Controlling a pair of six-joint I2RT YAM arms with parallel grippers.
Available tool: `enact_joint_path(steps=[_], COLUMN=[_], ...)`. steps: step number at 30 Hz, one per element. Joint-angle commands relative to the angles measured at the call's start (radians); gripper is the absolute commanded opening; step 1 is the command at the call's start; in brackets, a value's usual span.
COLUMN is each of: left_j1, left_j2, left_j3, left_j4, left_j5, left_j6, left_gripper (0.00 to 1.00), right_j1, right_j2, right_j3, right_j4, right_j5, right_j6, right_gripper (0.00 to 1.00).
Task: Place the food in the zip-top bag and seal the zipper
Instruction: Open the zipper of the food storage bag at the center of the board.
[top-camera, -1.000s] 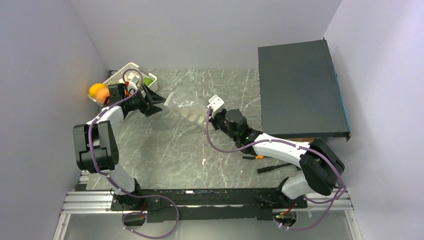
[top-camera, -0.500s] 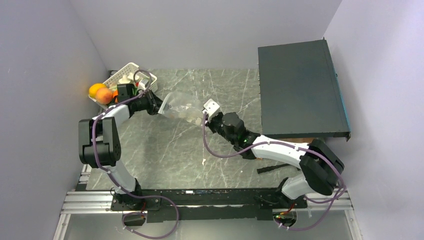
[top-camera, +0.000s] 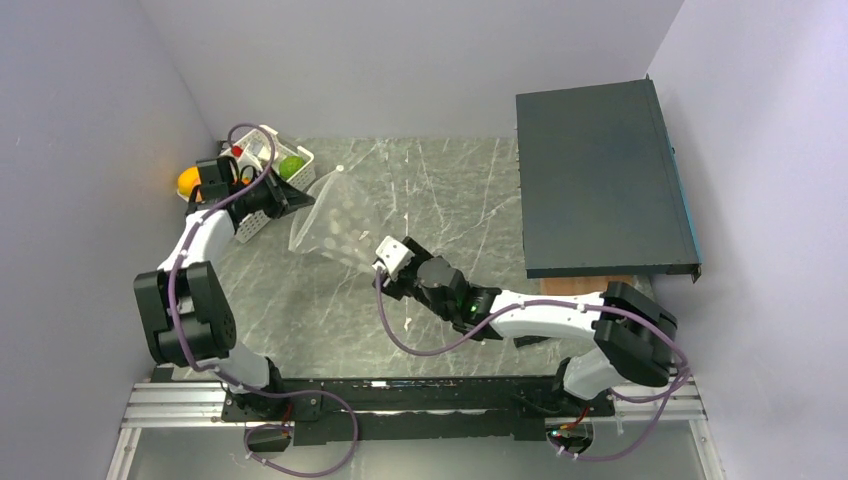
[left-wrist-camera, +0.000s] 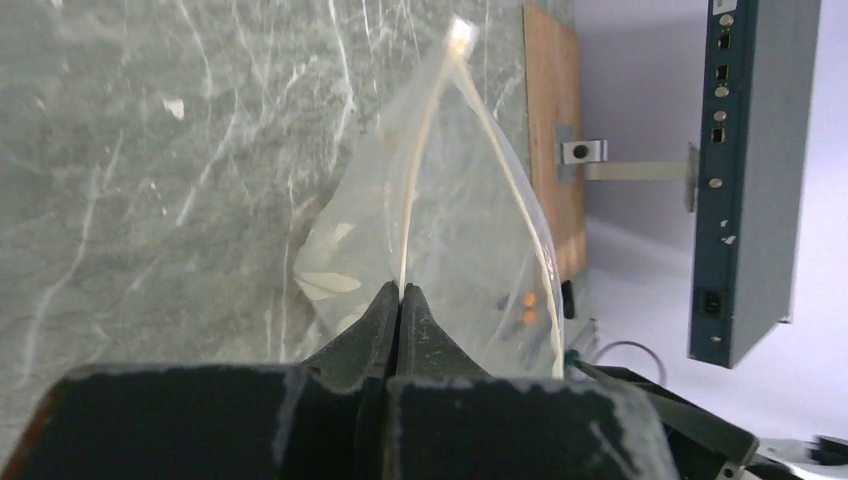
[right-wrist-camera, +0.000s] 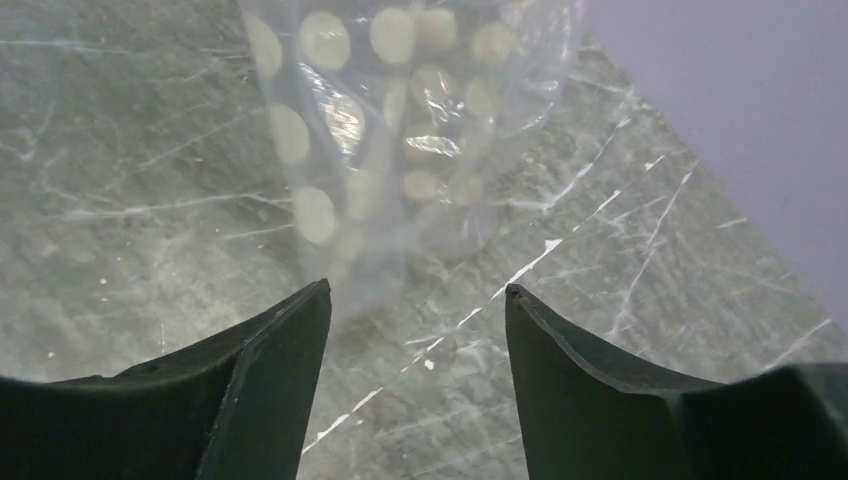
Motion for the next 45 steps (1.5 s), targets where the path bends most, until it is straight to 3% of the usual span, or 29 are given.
enact_joint_path(steps=[1,5,8,13,17,28,42,45], left_j1=[-0.045,-0.115,-0.178,-0.268,-0.317,-0.341,-0.342,-0.344], left_j2=[-0.148,-0.237,-0.271,-0.315,-0.328,-0.317,-0.312,-0.309], left_j3=[0.016,-0.025,-0.026,-0.050,-0.050,-0.050,-0.053,-0.053], left_j4=[0.018,0.068,0.059,0.084,0.073,0.092,0.125,0.125], left_j5=[-0.110,-0.163,-0.209,-0.234,-0.258,-0.224,-0.162,-0.167], left_j6=[0.113,0.134,0.169,0.188,0.215,0.204,0.182,0.180], left_gripper=[0.00,0.00,0.00,0.00,0.00,0.00,0.00,0.00], right_j1=[0.002,-0.002,-0.021,-0.026,-0.027,-0.040,-0.102,-0.102], right_j2=[-0.069,-0.084,-0.022,0.084,0.084,0.156,0.244,0.244], right_j3=[0.045,0.192,0.412,0.701,0.715,0.757,0.753,0.749], right_j4=[-0.042,-0.261,-0.562,-0.871,-0.803,-0.831,-0.785,-0.790], right_j5=[0.035,0.175,0.235,0.315,0.287,0.337,0.273,0.287], right_j6=[0.180,0.474,0.732,0.973,0.940,1.023,0.981,0.948], right_gripper=[0.72,0.97,1.00,0.99,1.00,0.95,0.79,0.71])
